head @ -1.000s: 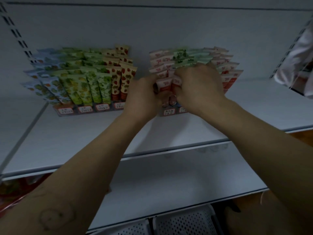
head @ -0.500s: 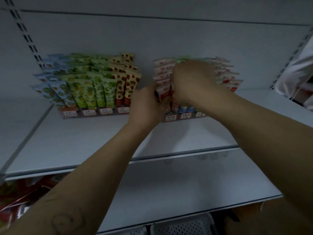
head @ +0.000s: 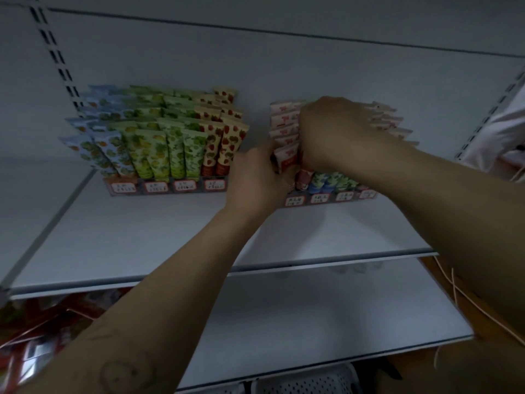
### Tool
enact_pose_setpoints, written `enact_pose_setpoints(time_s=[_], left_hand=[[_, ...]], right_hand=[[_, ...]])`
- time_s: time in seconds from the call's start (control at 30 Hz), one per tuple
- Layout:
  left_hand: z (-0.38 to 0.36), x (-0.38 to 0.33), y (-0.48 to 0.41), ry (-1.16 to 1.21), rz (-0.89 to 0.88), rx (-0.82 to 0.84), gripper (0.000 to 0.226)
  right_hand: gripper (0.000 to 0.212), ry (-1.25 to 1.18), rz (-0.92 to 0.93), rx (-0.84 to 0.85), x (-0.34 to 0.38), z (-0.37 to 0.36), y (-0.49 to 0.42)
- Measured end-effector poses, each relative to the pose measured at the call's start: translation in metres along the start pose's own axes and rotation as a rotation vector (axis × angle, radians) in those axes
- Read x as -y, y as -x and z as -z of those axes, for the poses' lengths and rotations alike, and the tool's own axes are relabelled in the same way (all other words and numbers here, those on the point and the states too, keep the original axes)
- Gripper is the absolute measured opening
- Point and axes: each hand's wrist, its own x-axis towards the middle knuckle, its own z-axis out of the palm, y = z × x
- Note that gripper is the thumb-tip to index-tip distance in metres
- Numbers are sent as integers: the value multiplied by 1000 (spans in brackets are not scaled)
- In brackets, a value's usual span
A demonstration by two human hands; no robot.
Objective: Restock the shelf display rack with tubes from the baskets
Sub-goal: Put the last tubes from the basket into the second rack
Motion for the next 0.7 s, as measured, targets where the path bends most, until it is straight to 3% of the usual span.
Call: enact_pose_setpoints(time_s=[0.23,0.7], left_hand=[[1,2,-1,8,22,30,16],[7,0,-5,-64,-11,67,17]], right_hand=[[23,102,55,-85,-3,-1,6],[28,79,40,-74,1,-12,1]])
